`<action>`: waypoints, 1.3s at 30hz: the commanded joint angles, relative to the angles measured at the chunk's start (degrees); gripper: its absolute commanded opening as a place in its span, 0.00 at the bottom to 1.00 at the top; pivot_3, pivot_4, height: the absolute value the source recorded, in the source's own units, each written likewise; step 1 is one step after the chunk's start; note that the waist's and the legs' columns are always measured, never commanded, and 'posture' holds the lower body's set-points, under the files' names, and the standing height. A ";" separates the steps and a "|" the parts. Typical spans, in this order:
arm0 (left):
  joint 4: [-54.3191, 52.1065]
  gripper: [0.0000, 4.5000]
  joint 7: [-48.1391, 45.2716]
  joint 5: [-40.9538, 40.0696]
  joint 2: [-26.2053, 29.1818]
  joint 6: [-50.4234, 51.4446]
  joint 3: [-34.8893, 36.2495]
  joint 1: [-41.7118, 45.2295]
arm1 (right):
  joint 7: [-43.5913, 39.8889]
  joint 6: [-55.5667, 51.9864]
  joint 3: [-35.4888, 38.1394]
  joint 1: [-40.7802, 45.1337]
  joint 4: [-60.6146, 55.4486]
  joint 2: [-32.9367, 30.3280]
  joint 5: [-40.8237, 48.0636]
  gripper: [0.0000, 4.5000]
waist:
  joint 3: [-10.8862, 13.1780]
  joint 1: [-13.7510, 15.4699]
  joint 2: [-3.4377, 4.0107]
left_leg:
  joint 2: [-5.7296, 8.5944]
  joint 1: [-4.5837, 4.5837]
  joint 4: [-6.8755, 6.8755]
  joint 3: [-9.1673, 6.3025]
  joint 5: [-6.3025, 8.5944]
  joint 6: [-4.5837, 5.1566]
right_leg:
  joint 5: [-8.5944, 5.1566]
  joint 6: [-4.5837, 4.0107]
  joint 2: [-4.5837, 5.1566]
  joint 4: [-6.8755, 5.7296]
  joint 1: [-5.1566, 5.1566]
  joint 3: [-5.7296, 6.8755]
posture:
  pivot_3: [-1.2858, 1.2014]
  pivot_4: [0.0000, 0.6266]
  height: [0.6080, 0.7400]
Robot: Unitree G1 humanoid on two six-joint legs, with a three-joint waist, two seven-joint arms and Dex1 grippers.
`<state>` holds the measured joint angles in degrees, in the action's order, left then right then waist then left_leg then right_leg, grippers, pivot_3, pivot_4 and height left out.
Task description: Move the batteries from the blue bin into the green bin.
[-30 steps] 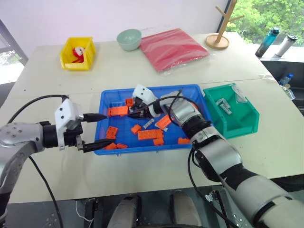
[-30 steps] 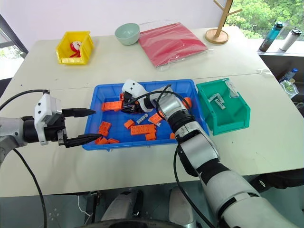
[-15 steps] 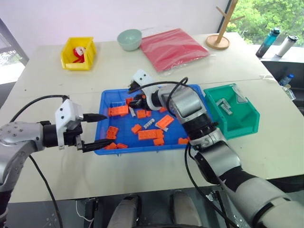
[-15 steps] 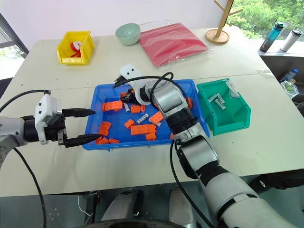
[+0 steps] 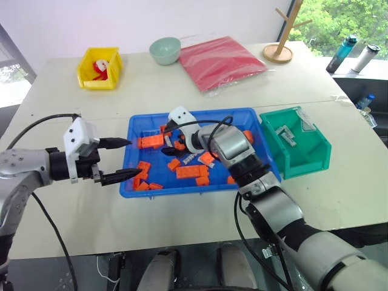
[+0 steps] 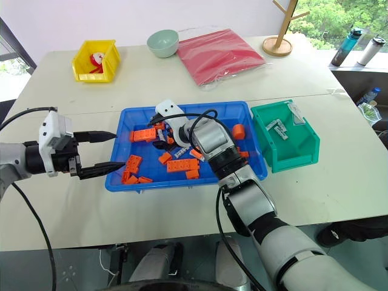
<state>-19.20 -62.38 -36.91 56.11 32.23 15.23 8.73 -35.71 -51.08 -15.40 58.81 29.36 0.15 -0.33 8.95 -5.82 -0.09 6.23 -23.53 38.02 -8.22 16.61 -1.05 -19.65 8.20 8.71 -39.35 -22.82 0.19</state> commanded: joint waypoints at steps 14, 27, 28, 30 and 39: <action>-1.59 1.00 1.30 -0.74 -0.29 -0.17 1.96 1.30 | -1.00 11.93 -3.07 6.05 11.91 2.33 -2.80 0.50 | 0.00 -0.09 0.00 | 0.00 0.00 0.00 -0.02 0.00 0.00 | 0.00 0.00 -0.02 0.00 0.01 0.00 | 0.52 0.24 0.82; 1.63 1.00 -0.63 0.02 -1.58 -0.87 -2.15 5.45 | -5.65 -2.48 -0.64 2.92 -10.74 -3.32 1.20 0.05 | 0.00 0.13 0.00 | 0.00 0.00 0.06 -0.02 0.00 0.00 | 0.00 0.00 0.00 -0.07 -0.02 0.00 | 0.52 0.24 0.82; 1.74 1.00 -0.78 -0.15 -1.82 -0.73 -2.61 5.89 | -6.22 -4.69 0.63 2.53 -14.76 -4.87 2.43 0.05 | 0.00 0.26 0.00 | 0.01 0.00 0.06 -0.03 0.00 0.00 | 0.00 0.00 0.00 -0.09 -0.01 0.00 | 0.52 0.24 0.82; 1.76 1.00 -0.91 -0.62 -2.40 -0.30 -3.46 6.75 | -6.88 -10.20 4.01 1.86 -22.47 -8.57 4.97 0.05 | 0.00 0.55 0.00 | 0.05 -0.02 0.06 -0.03 0.00 0.00 | 0.00 0.00 0.03 -0.08 0.00 0.00 | 0.52 0.24 0.82; 2.00 1.00 -0.95 -1.93 -5.76 1.36 -6.35 10.73 | -5.28 -27.35 23.31 -7.27 -43.42 -33.19 11.46 0.05 | -0.02 2.41 -0.04 | 0.15 -0.08 0.14 0.02 0.01 0.03 | 0.00 0.00 0.13 0.01 0.09 0.00 | 0.52 0.24 0.82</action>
<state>-16.58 -63.35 -37.99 50.57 33.47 8.92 18.09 -41.55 -76.42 4.46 51.54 -9.96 -31.04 9.76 8.92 -3.41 -0.13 6.38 -23.61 38.15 -8.13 16.62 -1.01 -19.64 8.20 8.86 -39.31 -22.74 0.18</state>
